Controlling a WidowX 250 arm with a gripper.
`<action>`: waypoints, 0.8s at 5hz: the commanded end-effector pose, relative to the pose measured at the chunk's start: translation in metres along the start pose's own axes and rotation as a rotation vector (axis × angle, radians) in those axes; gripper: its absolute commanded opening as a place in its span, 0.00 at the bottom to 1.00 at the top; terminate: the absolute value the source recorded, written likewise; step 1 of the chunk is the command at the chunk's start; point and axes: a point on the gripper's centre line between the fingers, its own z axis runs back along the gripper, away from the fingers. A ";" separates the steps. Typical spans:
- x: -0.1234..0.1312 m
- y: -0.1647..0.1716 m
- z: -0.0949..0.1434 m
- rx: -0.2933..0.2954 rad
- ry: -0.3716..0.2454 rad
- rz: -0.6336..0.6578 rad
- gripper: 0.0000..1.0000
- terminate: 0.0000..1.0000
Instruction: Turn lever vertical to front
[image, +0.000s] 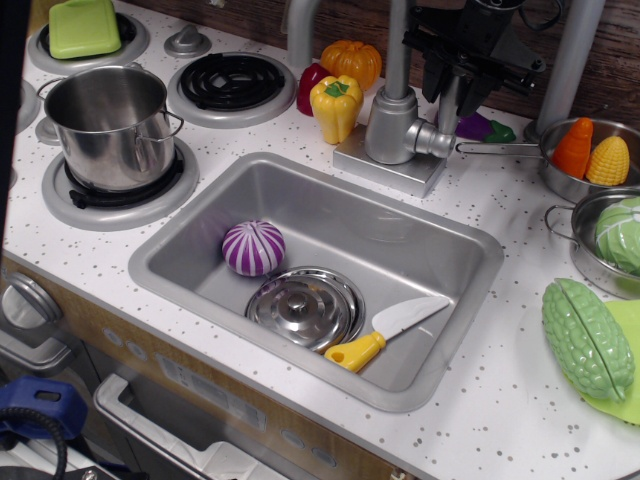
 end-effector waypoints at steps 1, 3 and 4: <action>-0.007 -0.017 0.037 -0.025 -0.060 0.063 0.00 0.00; -0.022 -0.014 0.028 -0.083 -0.027 0.094 0.00 0.00; -0.028 -0.010 0.027 -0.101 -0.001 0.107 0.00 0.00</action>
